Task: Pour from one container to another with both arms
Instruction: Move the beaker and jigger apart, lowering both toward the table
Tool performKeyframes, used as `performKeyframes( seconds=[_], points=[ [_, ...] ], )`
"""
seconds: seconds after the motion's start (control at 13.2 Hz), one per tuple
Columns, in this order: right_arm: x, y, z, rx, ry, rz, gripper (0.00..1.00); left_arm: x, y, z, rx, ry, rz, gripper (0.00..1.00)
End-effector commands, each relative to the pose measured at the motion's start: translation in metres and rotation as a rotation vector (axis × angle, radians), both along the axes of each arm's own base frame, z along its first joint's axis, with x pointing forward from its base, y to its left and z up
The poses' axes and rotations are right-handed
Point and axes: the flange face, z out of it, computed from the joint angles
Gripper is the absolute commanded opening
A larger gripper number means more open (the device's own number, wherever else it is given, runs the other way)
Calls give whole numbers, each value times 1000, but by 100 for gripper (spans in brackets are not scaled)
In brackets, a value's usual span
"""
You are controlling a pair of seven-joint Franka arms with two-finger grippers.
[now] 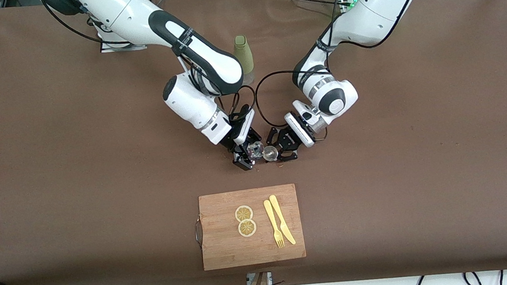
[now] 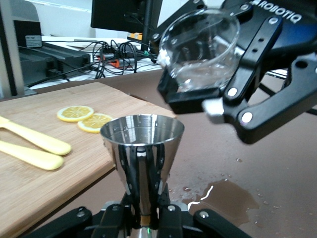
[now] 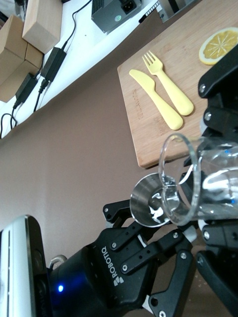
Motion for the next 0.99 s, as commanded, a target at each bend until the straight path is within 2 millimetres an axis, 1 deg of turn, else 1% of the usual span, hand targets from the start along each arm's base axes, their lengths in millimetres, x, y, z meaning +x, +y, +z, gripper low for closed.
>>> performKeyframes(
  seconds=[0.0, 0.08, 0.15, 0.38, 0.46, 0.53, 0.61, 0.68, 0.76, 0.83, 0.91],
  points=[
    [15, -13, 18, 97, 73, -19, 5, -3, 17, 6, 17, -16, 35, 0],
    [25, -24, 23, 129, 99, -6, 5, -2, 25, 6, 19, -12, 45, 0],
    [35, -35, 32, 165, 123, 14, 5, -3, 28, 11, 15, -14, 48, 0],
    [62, -74, 36, 263, 215, 107, 5, -3, 59, 22, 15, -9, 82, 0],
    [71, -92, 40, 293, 226, 141, 5, -5, 66, 27, 3, -10, 80, 0],
    [79, -111, 42, 318, 226, 185, 5, -5, 79, 31, 7, -16, 75, 0],
    [87, -134, 40, 342, 219, 228, 5, -7, 92, 33, -1, -24, 65, 0],
    [93, -158, 38, 375, 209, 279, 5, -5, 107, 37, -15, -43, 54, 0],
    [94, -183, 33, 408, 211, 325, 5, -6, 123, 34, -10, -64, 23, 0],
    [91, -206, 30, 448, 212, 382, 5, -3, 138, 35, -7, -100, -23, 0],
    [85, -231, 26, 479, 209, 419, 5, 2, 159, 33, 7, -132, -68, 0]
  ],
)
